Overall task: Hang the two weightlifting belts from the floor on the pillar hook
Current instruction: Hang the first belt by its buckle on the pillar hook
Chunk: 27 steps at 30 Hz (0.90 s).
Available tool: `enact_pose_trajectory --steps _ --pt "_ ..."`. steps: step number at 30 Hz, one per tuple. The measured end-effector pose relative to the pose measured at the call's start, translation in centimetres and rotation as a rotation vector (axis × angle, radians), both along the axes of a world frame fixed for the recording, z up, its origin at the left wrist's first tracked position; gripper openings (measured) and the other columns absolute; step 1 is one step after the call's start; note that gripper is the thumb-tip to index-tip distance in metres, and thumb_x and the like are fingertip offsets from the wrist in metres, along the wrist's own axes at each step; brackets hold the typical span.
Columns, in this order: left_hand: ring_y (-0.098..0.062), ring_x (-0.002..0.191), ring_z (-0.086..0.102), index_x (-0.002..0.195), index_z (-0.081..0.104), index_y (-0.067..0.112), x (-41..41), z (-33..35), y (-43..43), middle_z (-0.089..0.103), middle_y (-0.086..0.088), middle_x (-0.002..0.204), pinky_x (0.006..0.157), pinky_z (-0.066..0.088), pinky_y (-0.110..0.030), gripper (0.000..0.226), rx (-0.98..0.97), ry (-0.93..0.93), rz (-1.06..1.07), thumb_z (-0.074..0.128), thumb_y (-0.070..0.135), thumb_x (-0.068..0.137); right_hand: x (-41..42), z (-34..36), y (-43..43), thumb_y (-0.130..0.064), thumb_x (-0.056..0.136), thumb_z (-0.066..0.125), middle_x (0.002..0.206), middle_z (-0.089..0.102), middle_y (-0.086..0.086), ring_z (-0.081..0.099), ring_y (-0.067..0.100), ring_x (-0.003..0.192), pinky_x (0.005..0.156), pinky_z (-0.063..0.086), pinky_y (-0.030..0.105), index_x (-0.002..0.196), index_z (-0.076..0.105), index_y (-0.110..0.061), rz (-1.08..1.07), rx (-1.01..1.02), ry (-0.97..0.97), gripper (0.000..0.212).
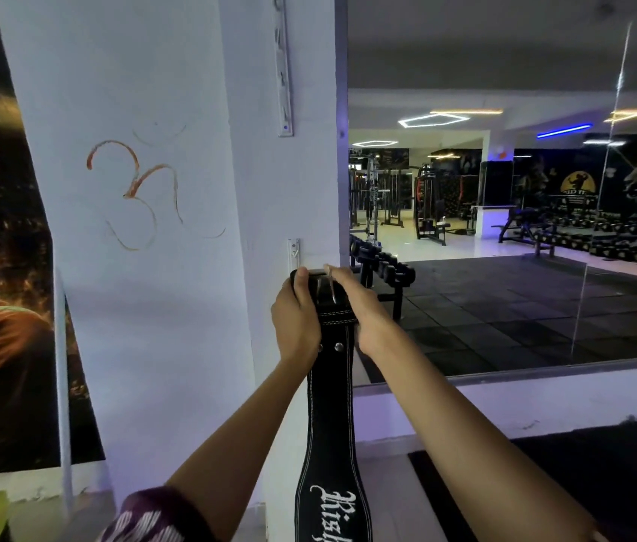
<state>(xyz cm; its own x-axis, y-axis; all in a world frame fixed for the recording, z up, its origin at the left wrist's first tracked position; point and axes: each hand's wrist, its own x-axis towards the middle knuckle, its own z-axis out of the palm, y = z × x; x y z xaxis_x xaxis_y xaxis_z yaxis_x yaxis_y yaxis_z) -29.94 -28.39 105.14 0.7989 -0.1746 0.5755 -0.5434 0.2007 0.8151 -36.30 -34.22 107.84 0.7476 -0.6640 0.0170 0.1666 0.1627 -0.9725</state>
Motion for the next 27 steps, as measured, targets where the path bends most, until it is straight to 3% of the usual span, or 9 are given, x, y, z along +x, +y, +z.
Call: enact_pose_trajectory --steps 3,5,7,9,12,15,19,25,27 --pt "-0.028 0.081 0.061 0.084 0.060 0.007 0.3 0.2 -0.7 0.065 -0.006 0.079 0.079 0.048 -0.044 0.046 -0.020 0.010 0.036 0.030 0.040 0.099 0.1 -0.9 -1.4 -0.053 0.065 0.068 0.133 0.050 0.002 0.052 0.021 0.117 0.097 0.046 0.041 0.137 0.035 -0.028 0.033 -0.161 0.068 0.083" --pt "-0.027 0.080 0.060 0.086 0.060 0.007 0.4 0.8 -1.0 0.064 -0.004 0.079 0.078 0.048 -0.042 0.044 -0.034 -0.003 0.012 0.032 0.039 0.099 0.3 -1.4 -1.8 -0.038 0.081 0.062 0.148 0.027 -0.003 0.032 0.013 0.135 0.109 0.032 0.033 0.144 0.022 -0.029 -0.028 -0.338 -0.089 0.075" --pt "-0.021 0.074 0.058 0.088 0.057 0.006 0.3 2.2 -1.3 0.061 0.000 0.075 0.072 0.048 -0.033 0.038 -0.075 -0.035 -0.035 0.036 0.036 0.099 0.6 -1.0 -2.2 -0.025 0.091 0.054 0.137 0.044 0.000 0.044 -0.008 0.118 0.098 0.036 0.016 0.133 0.044 -0.016 -0.122 -0.516 -0.307 0.044" --pt "-0.016 0.068 0.058 0.097 0.047 0.008 0.2 4.1 -1.7 0.058 0.003 0.072 0.061 0.048 -0.020 0.029 -0.110 -0.047 -0.031 0.038 0.036 0.098 1.7 0.3 -2.3 -0.028 0.093 0.050 0.091 0.066 -0.011 0.057 -0.014 0.076 0.072 0.043 0.008 0.096 0.064 -0.018 -0.210 -0.577 -0.448 0.018" --pt "-0.014 0.073 0.061 0.115 0.033 0.023 1.5 6.8 -2.3 0.058 0.002 0.083 0.070 0.045 -0.026 0.028 -0.129 -0.107 0.035 0.037 0.043 0.096 4.3 3.0 -2.4 -0.031 0.096 0.043 0.046 0.053 -0.016 0.048 -0.005 0.047 0.048 0.033 0.010 0.057 0.045 -0.031 -0.472 -0.649 -0.527 0.039" --pt "-0.015 0.089 0.060 0.117 0.051 0.025 5.0 9.9 -2.4 0.058 0.002 0.110 0.085 0.044 -0.030 0.034 -0.078 -0.254 0.110 0.031 0.044 0.097 7.8 6.1 -2.7 -0.035 0.097 0.038 0.042 0.040 -0.007 0.045 0.001 0.042 0.043 0.027 0.014 0.052 0.040 -0.029 -0.632 -0.690 -0.539 0.045" --pt "-0.011 0.065 0.060 0.075 0.063 0.010 10.1 13.1 -2.9 0.065 0.001 0.070 0.060 0.045 -0.020 0.047 -0.141 -0.311 0.029 0.035 0.042 0.097 13.2 9.9 -3.6 -0.043 0.096 0.035 0.045 0.038 -0.007 0.041 0.012 0.046 0.048 0.026 0.027 0.048 0.035 -0.024 -0.727 -0.757 -0.504 0.051" --pt "-0.011 0.060 0.056 0.081 0.053 0.003 17.2 17.9 -6.2 0.062 -0.010 0.070 0.059 0.048 -0.029 0.050 -0.175 -0.408 -0.009 0.043 0.051 0.090 20.2 16.3 -7.1 -0.049 0.094 0.036 0.054 0.050 -0.001 0.058 0.033 0.070 0.062 0.036 0.032 0.050 0.043 -0.022 -0.768 -0.705 -0.560 0.052" --pt "-0.009 0.054 0.051 0.072 0.052 0.006 19.6 20.4 -7.9 0.058 -0.003 0.061 0.054 0.041 -0.020 0.049 -0.186 -0.444 0.059 0.036 0.045 0.096 22.4 18.7 -8.6 -0.052 0.093 0.034 0.053 0.048 -0.001 0.059 0.033 0.070 0.061 0.036 0.031 0.048 0.040 -0.023 -0.796 -0.752 -0.554 0.054"
